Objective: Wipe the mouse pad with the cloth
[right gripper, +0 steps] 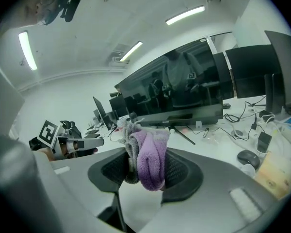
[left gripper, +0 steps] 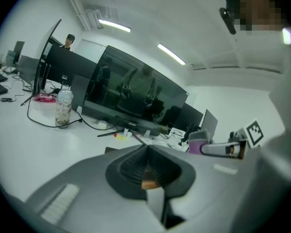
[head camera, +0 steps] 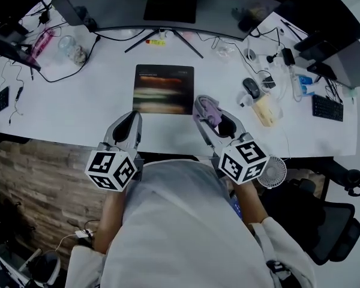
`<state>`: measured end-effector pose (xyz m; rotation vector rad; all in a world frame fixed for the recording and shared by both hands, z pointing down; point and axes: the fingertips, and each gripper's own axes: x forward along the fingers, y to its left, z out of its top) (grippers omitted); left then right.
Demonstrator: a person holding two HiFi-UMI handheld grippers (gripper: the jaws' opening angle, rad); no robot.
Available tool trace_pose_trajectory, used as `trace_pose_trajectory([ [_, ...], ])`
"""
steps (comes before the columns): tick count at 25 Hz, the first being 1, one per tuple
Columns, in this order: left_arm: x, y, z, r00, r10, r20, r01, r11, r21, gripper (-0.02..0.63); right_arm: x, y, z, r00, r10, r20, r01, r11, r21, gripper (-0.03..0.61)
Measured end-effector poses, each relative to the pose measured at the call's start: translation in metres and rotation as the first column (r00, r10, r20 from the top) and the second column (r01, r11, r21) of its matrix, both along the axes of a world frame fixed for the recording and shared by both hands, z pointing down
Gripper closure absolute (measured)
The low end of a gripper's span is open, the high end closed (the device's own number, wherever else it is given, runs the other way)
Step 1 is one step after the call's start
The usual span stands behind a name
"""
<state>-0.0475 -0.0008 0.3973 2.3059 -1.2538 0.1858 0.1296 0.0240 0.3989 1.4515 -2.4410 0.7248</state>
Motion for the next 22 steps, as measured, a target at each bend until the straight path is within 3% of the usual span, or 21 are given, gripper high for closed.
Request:
trace_pose_trajectory([
  [3,-0.001,0.004,-0.006,1.0,0.004,0.006,-0.004,0.999,0.033,0.614,-0.001,0.001,-0.009,1.0,0.016,-0.002,-0.016,1.0,0.026,0.387],
  [8,-0.008,0.013,-0.012,0.993,-0.004,0.115,-0.005,0.997,0.081,0.614,-0.004,0.004,-0.024,0.999,0.022,-0.032,-0.019,0.998,0.068,0.388],
  [11,-0.009,0.017,-0.022,0.991,-0.005,0.135,-0.011,0.992,0.122,0.614,-0.01,0.006,-0.031,0.998,0.013,-0.065,-0.007,0.995,0.098,0.39],
  [17,-0.018,0.013,-0.04,0.975,-0.087,0.204,0.041,0.974,0.223,0.614,-0.012,0.005,-0.039,0.999,-0.001,-0.052,0.006,0.994,0.105,0.397],
  [22,-0.015,0.006,-0.043,0.979,-0.084,0.186,0.045,0.978,0.205,0.614,0.002,-0.001,-0.047,0.999,0.005,-0.042,0.0,0.994,0.112,0.399],
])
